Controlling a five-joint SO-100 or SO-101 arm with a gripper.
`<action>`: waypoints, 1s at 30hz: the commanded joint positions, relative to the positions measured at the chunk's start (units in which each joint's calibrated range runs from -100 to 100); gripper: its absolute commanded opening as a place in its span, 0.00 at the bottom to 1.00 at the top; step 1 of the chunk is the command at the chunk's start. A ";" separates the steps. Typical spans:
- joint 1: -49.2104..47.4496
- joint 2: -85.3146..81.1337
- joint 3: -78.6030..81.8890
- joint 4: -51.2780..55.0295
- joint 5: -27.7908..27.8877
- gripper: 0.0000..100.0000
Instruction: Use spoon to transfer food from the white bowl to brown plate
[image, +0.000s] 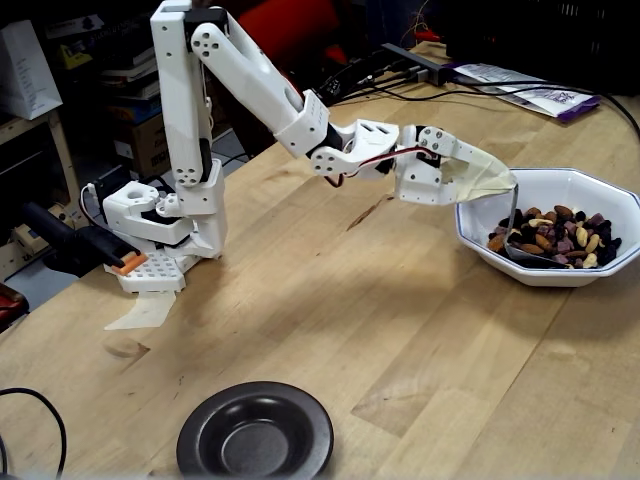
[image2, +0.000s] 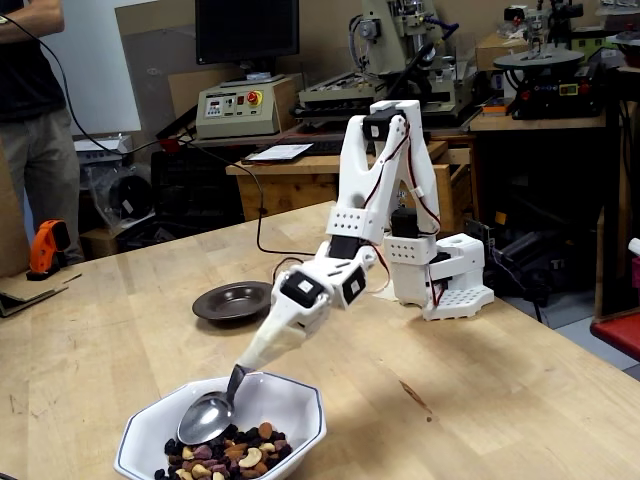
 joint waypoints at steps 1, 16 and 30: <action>-0.57 3.42 -2.44 -0.41 -0.15 0.04; -0.72 12.75 -13.95 -0.41 -0.54 0.04; -0.65 12.75 -13.50 -0.41 -5.37 0.04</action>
